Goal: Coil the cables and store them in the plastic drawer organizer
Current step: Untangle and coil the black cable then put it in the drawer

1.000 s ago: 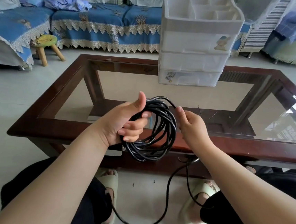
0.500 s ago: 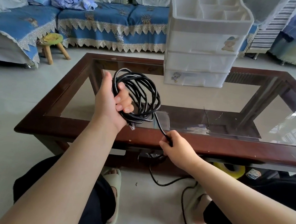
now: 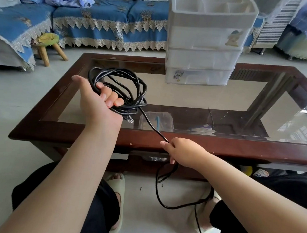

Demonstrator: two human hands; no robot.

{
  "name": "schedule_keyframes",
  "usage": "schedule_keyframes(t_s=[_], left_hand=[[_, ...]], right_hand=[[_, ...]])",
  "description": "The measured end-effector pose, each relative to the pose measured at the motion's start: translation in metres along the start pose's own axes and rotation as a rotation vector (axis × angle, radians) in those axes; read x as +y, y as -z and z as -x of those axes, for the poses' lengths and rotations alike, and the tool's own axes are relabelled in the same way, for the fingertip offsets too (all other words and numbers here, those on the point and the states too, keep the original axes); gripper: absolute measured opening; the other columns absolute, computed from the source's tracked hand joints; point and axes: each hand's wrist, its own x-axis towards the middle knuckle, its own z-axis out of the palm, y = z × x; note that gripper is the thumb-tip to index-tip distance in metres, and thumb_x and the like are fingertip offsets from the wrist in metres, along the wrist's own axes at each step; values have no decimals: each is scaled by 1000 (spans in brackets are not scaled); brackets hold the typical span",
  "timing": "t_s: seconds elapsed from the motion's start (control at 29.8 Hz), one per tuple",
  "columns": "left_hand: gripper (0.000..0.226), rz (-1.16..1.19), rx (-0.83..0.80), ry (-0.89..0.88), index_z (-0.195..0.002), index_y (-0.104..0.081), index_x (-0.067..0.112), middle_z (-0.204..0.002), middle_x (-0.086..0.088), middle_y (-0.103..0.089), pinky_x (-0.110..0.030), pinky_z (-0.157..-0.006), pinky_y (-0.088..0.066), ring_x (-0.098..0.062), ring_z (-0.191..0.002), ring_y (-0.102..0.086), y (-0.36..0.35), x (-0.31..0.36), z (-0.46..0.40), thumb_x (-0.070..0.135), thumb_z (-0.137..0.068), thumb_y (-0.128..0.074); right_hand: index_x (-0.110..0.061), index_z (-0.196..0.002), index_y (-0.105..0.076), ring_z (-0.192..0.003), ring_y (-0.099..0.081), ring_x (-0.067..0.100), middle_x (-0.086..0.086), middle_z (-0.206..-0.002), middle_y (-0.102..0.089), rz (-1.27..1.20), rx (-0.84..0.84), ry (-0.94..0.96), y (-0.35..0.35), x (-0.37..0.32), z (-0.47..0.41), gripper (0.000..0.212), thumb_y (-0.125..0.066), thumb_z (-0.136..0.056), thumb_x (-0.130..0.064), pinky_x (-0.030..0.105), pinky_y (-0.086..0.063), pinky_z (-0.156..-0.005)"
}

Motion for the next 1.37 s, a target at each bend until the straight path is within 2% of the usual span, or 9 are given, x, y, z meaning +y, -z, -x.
schedule_keyframes(t_s=[0.1,0.23,0.4,0.5,0.6,0.74,0.94,1.17,1.37], left_hand=[[54,-7,8,-49,-68,-41,18,-51,6,-22,-22,-40,-21,-11,-41,-16,-3,1,1,66,-92,-32],[55,-111,-19,-161,-69,-40,18,-51,4,-21,-25,-42,-22,-13,-43,-15,-7,1,1,66,-93,-28],[52,-323,-152,-260,-65,-35,19,-46,3,-25,-27,-42,-17,-14,-40,-16,-7,-20,10,59,-97,-25],[51,-557,-310,-388,-63,-35,18,-42,6,-31,-24,-37,-25,-12,-34,-26,-5,-41,15,56,-97,-28],[54,-786,-537,-527,-70,-41,20,-46,11,-41,-22,-38,-30,-5,-37,-36,4,-58,13,72,-83,-38],[67,-1243,-669,-780,-92,-55,23,-65,13,-58,-18,-54,-41,0,-58,-55,11,-69,8,83,-77,-28],[66,-1788,-737,-557,-91,-50,11,-63,5,-49,-35,-57,-29,-29,-68,-55,9,-76,10,73,-82,-29],[76,-1651,-886,-98,-68,-50,17,-61,1,-60,-24,-60,-44,-14,-62,-60,14,-76,6,82,-68,-11],[98,-1593,-913,-43,-54,-53,25,-48,14,-56,-10,-56,-36,5,-51,-52,13,-76,2,104,-30,-1]], right_hand=[[-17,-81,-57,-75,-62,15,-7,-79,-74,-191,-103,52,3,1,5,38,-41,-97,-47,28,-44,-72],[-16,-86,-61,-60,-61,18,-2,-61,-66,-562,58,113,-2,-13,16,21,-47,-98,-26,34,-48,-73],[-11,-104,-58,-36,-48,0,-4,-56,-62,-388,68,151,3,-39,36,22,-40,-100,-23,17,-43,-52],[-12,-114,-49,-36,-46,0,-4,-57,-63,-446,-23,164,7,-53,43,20,-40,-100,-24,12,-39,-47],[-10,-82,-59,-38,-43,2,-6,-56,-62,-543,-167,164,25,-56,45,26,-44,-99,-23,16,-42,-49],[-6,-97,-64,-59,-52,5,5,-89,-69,-817,-437,208,43,-48,49,12,-56,-90,-2,18,-47,-54],[-12,-82,-71,-72,-64,20,1,-76,-71,-193,-188,278,40,-35,40,15,-66,-82,-26,35,-53,-78],[-14,-75,-59,-51,-45,6,-8,-59,-53,-280,-59,252,51,-28,47,21,-69,-82,-31,16,-35,-50],[-16,-70,-49,-69,-46,19,8,-73,-55,-508,-128,295,53,-15,40,32,-67,-82,-41,36,-35,-70]])
